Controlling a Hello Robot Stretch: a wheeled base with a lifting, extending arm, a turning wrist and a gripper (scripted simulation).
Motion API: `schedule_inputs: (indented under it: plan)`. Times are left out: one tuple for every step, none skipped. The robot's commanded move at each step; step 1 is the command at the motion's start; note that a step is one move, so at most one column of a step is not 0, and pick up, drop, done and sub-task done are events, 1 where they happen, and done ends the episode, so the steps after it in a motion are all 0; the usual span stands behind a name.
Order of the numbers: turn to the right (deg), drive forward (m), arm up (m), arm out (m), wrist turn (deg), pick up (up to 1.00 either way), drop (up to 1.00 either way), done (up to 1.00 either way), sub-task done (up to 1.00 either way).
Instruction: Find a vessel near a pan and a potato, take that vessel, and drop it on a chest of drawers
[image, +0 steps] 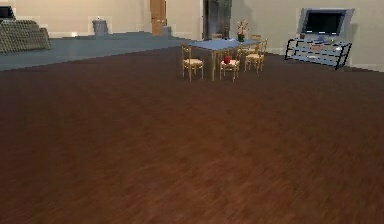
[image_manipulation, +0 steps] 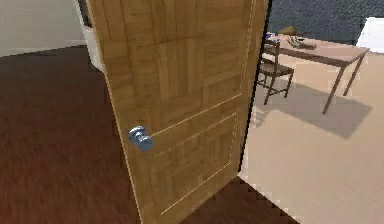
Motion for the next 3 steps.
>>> schedule_inputs:
  plan:
    - [3.0,0.00,0.00,0.00,0.0,0.00,0.00,0.00,0.00]
    - [0.0,0.50,0.00,0.00,0.0,0.00,0.00,0.00,0.00]
    - [45.0,0.00,0.00,0.00,0.0,0.00,0.00,0.00,0.00]
